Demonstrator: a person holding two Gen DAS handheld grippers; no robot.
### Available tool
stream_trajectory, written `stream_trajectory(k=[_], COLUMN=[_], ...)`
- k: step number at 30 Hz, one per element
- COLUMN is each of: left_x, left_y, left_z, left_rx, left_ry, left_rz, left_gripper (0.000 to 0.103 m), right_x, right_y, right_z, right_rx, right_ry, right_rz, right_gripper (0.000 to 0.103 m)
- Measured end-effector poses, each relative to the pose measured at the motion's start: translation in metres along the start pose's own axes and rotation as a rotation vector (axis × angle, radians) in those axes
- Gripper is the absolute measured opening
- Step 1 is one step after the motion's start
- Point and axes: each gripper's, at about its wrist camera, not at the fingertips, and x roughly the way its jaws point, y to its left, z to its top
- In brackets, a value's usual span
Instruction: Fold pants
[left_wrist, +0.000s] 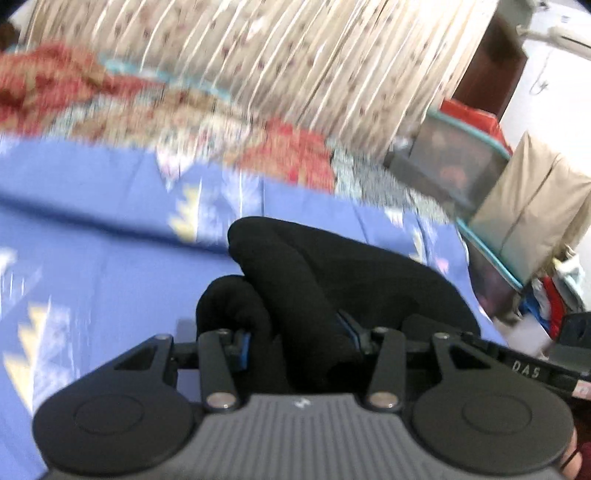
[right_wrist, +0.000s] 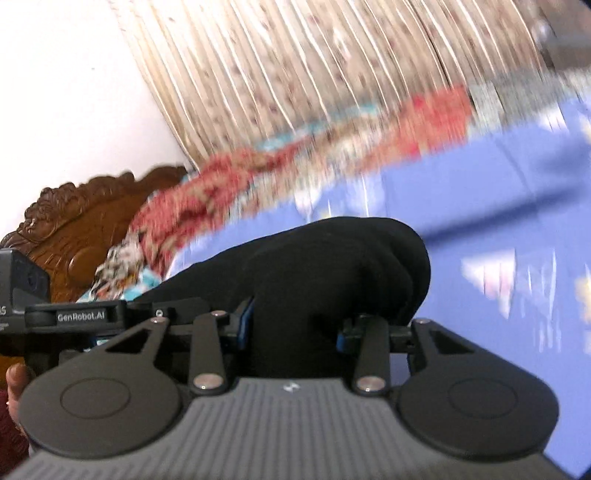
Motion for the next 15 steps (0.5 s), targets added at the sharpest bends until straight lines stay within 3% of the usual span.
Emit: stream_trajectory(k=[2, 4, 5, 7, 8, 9, 10, 15], left_x=[0.023, 0.059, 0.082, 0.131, 0.146, 0.140, 0.135, 0.121], left_y=[0.008, 0.023, 0.033, 0.047, 0.052, 0.049, 0.045, 0.032], left_z=[-0.001, -0.012, -0.021, -0.046, -0.059, -0.063, -0.063, -0.057], left_rx=[-0.004, -0.035, -0.054, -0.076, -0.086, -0.104, -0.101, -0.083], left_ry=[-0.016, 0.032, 0.090, 0.282, 0.341, 0.280, 0.251, 0.292], left_rz=[0.024, 0.081, 0.129, 0.265, 0.323, 0.349, 0.359, 0.372], left_gripper=[0.046, 0.047, 0.047, 0.047, 0.068, 0.078, 0.078, 0.078], right_x=[0.019, 0.047, 0.068, 0.107, 0.123, 0.119, 0.106, 0.076], right_y=[-0.008, -0.027, -0.041, -0.067, -0.082, -0.091, -0.093, -0.086], right_z=[0.005, -0.003, -0.013, -0.038, -0.056, -0.067, -0.071, -0.069], right_rx=[-0.054, -0.045, -0.014, 0.058, 0.119, 0.179, 0.229, 0.243], right_ry=[-0.033, 0.010, 0.072, 0.247, 0.366, 0.339, 0.256, 0.271], right_rz=[-0.011, -0.042, -0.076, -0.196, -0.283, -0.274, -0.245, -0.283], right_gripper=[0.045, 0.051, 0.058, 0.059, 0.068, 0.072, 0.072, 0.073])
